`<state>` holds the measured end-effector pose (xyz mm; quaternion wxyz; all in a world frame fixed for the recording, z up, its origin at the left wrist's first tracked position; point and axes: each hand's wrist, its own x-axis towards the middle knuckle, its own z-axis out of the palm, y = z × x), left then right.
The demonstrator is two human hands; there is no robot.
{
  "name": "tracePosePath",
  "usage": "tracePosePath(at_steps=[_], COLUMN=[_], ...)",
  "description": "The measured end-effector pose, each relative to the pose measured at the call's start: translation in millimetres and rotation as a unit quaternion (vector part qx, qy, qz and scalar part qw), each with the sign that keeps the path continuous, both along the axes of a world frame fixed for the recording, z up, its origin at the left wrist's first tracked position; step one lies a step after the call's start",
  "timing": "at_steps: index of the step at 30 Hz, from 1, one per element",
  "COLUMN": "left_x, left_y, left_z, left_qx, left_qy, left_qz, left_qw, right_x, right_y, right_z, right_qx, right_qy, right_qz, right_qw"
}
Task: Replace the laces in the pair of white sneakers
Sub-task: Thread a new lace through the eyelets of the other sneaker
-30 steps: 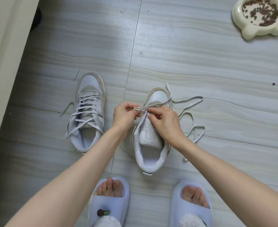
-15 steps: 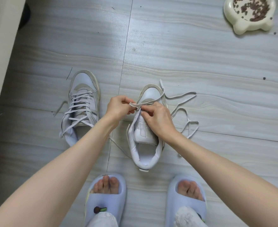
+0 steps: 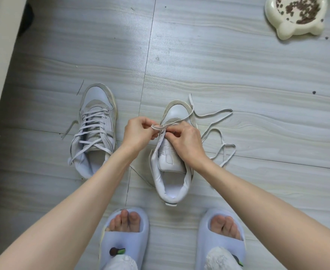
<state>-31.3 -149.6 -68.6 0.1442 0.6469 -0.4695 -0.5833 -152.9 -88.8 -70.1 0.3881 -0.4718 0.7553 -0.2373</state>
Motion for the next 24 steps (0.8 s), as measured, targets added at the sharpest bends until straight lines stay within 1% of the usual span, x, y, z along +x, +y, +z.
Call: tracePosePath(at_steps=[3, 7, 12, 14, 19, 22, 24], left_x=[3, 1, 1, 0, 2, 4, 5], left_y=[4, 6, 3, 5, 12, 15, 16], left_z=[1, -1, -1, 1, 2, 6, 8], left_qx=[0.052, 0.03, 0.07, 0.078, 0.043, 0.027, 0.022], left_qy=[0.033, 0.032, 0.042, 0.064, 0.096, 0.109, 0.099], left_qz=[0.018, 0.025, 0.03, 0.039, 0.045, 0.018, -0.007], left_qw=[0.998, 0.999, 0.996, 0.994, 0.993, 0.994, 0.995], right_x=[2, 2, 3, 3, 1, 2, 2], right_y=[1, 1, 0, -2, -7, -8, -8], right_z=[0, 0, -1, -1, 0, 2, 4], right_qx=[-0.003, -0.009, -0.005, 0.002, 0.023, 0.039, 0.048], right_qy=[-0.002, -0.003, -0.006, -0.003, 0.028, 0.035, 0.036], right_qz=[-0.01, -0.017, -0.03, -0.031, -0.018, 0.002, 0.015], right_qw=[1.0, 1.0, 1.0, 1.0, 0.999, 0.999, 0.998])
